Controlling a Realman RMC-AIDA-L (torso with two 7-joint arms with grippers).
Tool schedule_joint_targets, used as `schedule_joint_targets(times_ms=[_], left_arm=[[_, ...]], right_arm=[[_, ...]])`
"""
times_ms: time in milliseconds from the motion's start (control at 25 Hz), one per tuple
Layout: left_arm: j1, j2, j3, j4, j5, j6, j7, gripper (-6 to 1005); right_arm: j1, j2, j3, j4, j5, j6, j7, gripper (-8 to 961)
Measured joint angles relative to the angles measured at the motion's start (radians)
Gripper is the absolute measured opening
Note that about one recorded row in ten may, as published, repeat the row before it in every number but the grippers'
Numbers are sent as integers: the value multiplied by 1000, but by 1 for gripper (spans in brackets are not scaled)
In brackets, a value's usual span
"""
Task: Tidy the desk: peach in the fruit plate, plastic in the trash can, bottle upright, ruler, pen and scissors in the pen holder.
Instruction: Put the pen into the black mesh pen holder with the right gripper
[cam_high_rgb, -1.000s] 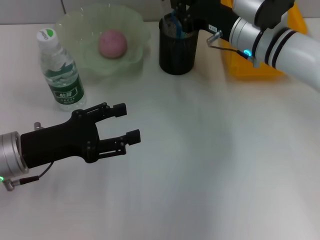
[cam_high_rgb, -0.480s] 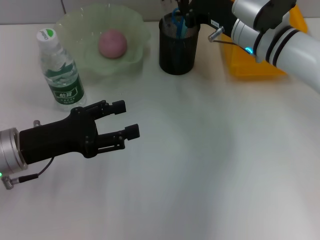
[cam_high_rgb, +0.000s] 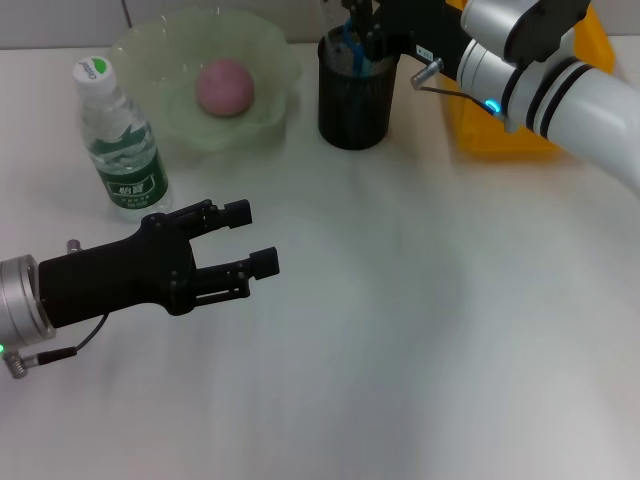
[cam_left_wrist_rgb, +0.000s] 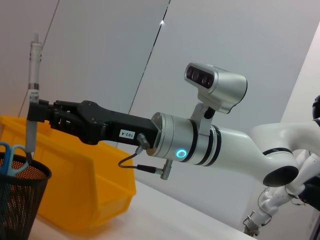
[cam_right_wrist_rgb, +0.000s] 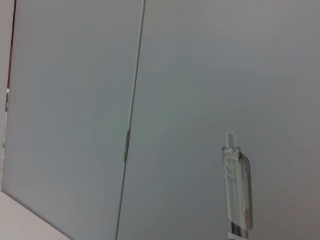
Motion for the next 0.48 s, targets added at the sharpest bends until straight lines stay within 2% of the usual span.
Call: schedule_joint_targets(times_ms=[360,440,480], left_arm=[[4,0,0,0,-5,-1,0,829],[5,0,0,1,-6,0,0,829],[5,0,0,1,-6,0,0,829]], right_arm=[[-3,0,3,-5,0,6,42,125],[-1,0,3,-5,0,7,42,139],[-1,0,3,-4,0,7,42,177]])
